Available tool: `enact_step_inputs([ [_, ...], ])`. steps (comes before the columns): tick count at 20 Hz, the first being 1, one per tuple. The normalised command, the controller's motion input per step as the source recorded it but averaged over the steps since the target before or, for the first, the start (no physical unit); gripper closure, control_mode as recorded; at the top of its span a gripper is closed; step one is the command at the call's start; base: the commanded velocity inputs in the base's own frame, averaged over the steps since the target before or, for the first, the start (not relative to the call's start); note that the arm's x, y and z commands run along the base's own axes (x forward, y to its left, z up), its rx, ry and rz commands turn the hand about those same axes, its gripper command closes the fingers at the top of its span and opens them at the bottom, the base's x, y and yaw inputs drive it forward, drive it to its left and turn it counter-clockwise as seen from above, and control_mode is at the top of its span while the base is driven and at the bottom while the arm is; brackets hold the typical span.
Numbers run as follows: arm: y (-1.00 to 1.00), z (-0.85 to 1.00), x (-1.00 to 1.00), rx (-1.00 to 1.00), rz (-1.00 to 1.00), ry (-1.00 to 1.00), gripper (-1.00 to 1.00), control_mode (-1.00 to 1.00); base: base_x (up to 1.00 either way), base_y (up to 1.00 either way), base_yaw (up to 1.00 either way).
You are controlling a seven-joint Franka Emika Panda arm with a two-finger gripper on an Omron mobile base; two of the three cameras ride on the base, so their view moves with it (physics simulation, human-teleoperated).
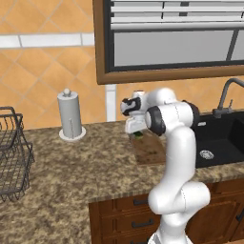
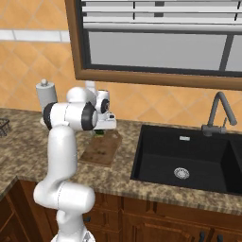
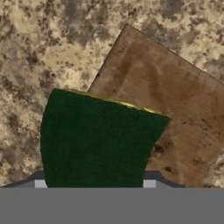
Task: Pick up the sponge from the counter and clean the cutting board by briefly scrubbing or pressing down on the cutting board. Once finished, release the sponge.
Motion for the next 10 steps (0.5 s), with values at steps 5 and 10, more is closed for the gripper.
enact_step_inputs([
  [5,-0.01,-0.76,-0.18,-0.11,0.0,0.0,1.0,-1.0,0.0,0.0,0.0],
  [10,-0.24,0.37,0.0,0.03,-0.05,-0.04,1.0,-1.0,0.0,0.0,0.0],
])
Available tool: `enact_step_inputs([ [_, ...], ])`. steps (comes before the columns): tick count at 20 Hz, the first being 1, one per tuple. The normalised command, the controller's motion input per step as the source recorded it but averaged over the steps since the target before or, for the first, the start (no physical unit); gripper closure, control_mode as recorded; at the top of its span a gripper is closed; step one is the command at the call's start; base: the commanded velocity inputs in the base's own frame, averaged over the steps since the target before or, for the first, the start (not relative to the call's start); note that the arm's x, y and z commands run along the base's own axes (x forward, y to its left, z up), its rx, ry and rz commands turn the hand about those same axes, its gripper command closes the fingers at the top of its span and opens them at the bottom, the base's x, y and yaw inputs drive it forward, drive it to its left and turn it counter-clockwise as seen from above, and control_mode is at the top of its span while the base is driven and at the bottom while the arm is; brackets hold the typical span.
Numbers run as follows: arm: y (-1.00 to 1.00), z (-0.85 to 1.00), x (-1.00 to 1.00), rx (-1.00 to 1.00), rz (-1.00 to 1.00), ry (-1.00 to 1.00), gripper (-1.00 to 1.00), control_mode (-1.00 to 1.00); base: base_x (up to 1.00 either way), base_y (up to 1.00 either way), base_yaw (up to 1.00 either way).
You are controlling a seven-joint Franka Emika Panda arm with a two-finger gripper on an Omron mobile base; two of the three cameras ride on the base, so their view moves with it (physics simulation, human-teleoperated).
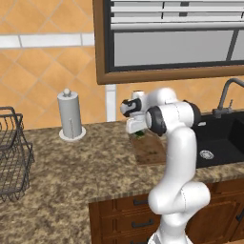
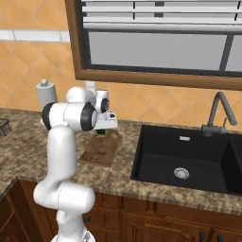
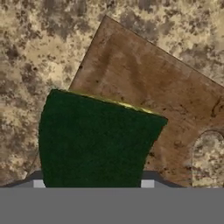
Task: Pick up the sponge from the counter and clean the cutting board by briefly scrubbing or pressing down on the cutting board. Once finished, release the sponge.
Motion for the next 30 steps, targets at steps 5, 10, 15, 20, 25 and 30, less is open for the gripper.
enact_step_inputs([
  [5,-0.4,0.06,0.0,0.01,-0.07,-0.06,1.0,-1.0,0.0,0.0,0.0],
  [10,-0.17,-0.57,0.0,-0.03,-0.04,-0.06,1.0,-1.0,0.0,0.0,0.0],
  [15,-0.25,-0.28,0.0,-0.02,-0.03,-0.02,1.0,-1.0,0.0,0.0,0.0],
  [20,-0.57,0.15,0.0,0.02,-0.05,-0.01,1.0,-1.0,0.0,0.0,0.0],
  [25,-0.39,-0.16,-0.02,0.0,0.0,0.0,1.0,-1.0,0.0,0.0,0.0],
  [30,-0.04,-0.59,-0.25,-0.02,0.0,0.0,1.0,-1.0,0.0,0.0,0.0],
])
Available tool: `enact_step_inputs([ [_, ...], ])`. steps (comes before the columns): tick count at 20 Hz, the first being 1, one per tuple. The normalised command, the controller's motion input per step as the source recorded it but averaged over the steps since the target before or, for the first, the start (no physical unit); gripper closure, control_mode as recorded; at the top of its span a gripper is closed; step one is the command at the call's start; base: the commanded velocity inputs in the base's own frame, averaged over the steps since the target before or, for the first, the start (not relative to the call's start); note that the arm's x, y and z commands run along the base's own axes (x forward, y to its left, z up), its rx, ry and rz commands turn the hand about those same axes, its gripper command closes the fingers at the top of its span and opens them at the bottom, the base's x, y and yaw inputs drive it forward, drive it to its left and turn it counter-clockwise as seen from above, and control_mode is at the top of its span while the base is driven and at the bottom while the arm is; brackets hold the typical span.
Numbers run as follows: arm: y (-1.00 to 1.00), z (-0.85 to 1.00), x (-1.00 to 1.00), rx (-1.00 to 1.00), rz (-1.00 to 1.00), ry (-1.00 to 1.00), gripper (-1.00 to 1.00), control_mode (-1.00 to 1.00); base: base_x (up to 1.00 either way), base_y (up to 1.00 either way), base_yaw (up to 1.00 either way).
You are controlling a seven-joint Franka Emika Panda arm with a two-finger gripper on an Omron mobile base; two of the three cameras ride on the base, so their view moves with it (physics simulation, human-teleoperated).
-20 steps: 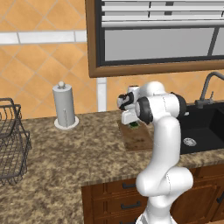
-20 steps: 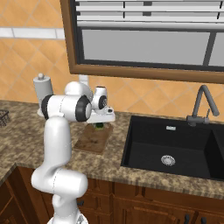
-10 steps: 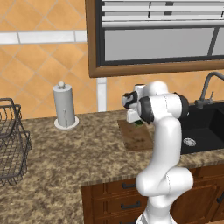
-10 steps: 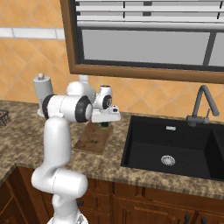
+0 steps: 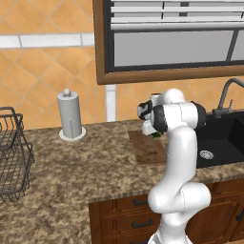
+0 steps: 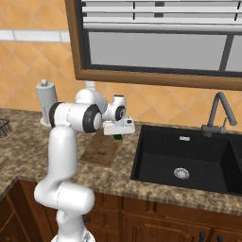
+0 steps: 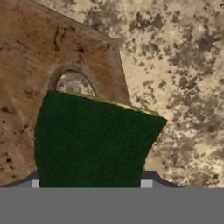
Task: Pick up the sponge from the counter and clean the cutting board by briefly scrubbing or pressing down on the cutting board. Once finished, release the sponge.
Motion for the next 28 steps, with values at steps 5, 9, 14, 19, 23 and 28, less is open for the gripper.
enact_step_inputs([
  [5,-0.07,0.0,-0.9,0.0,0.0,-0.02,1.0,-1.0,0.0,0.0,0.0],
  [9,0.02,-0.42,-0.79,-0.04,0.0,-0.02,1.0,-1.0,0.0,0.0,0.0],
  [14,0.19,-0.88,-0.4,-0.07,0.0,-0.03,1.0,-1.0,0.0,0.0,0.0],
  [19,0.03,-0.24,-0.77,0.0,0.0,-0.1,1.0,-1.0,0.0,0.0,0.0],
  [23,-0.01,-0.04,-0.95,0.01,-0.02,-0.06,1.0,-1.0,0.0,0.0,0.0],
  [28,0.01,-0.64,-0.69,-0.01,0.0,0.0,1.0,-1.0,0.0,0.0,0.0],
])
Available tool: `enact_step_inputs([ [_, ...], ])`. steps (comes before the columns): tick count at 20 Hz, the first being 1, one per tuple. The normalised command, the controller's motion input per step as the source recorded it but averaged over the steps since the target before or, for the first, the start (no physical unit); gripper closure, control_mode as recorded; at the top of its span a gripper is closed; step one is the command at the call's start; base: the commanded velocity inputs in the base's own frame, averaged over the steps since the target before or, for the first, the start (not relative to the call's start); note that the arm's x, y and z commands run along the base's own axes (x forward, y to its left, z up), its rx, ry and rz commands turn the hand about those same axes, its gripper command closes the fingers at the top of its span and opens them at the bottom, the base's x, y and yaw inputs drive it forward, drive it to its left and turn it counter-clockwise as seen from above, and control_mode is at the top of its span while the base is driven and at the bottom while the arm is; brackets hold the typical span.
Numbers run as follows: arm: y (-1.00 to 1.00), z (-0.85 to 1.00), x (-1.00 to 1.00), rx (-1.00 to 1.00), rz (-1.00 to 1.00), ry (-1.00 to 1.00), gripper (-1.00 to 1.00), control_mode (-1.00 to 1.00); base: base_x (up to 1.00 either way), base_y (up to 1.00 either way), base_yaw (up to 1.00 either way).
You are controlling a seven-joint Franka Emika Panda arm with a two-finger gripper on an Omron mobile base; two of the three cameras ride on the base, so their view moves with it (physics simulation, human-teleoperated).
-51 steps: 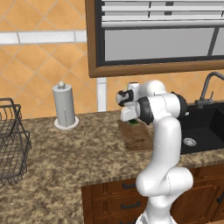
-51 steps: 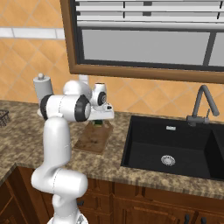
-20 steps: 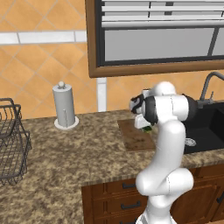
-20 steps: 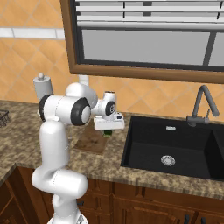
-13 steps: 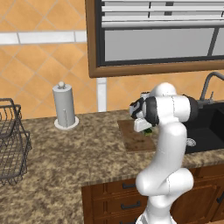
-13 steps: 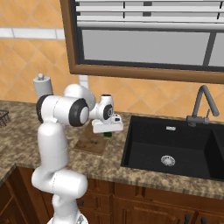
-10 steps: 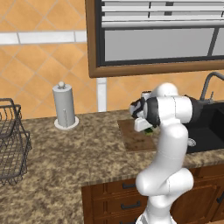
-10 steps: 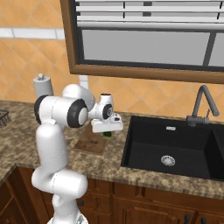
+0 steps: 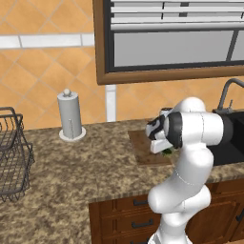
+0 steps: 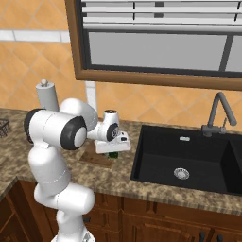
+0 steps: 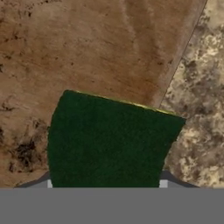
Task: Pick up the sponge from the counter and clean the cutting board by briefly scrubbing or pressing down on the cutting board. Once finished, release the sponge.
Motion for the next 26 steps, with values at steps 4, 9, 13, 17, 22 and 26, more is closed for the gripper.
enact_step_inputs([
  [4,0.02,-0.98,-0.56,-0.05,0.0,0.0,1.0,-1.0,0.0,0.0,0.0],
  [9,0.03,-0.09,-0.95,0.0,-0.01,-0.07,1.0,-1.0,0.0,0.0,0.0],
  [13,0.22,-0.44,-0.8,-0.03,0.0,-0.01,1.0,-1.0,0.0,0.0,0.0],
  [17,0.44,-0.72,-0.27,-0.06,0.0,0.0,1.0,-1.0,0.0,0.0,0.0],
  [22,0.33,-0.14,-0.19,-0.01,0.0,-0.02,1.0,-1.0,0.0,0.0,0.0],
  [26,0.57,0.2,0.14,0.0,-0.04,-0.04,1.0,-1.0,0.0,0.0,0.0],
])
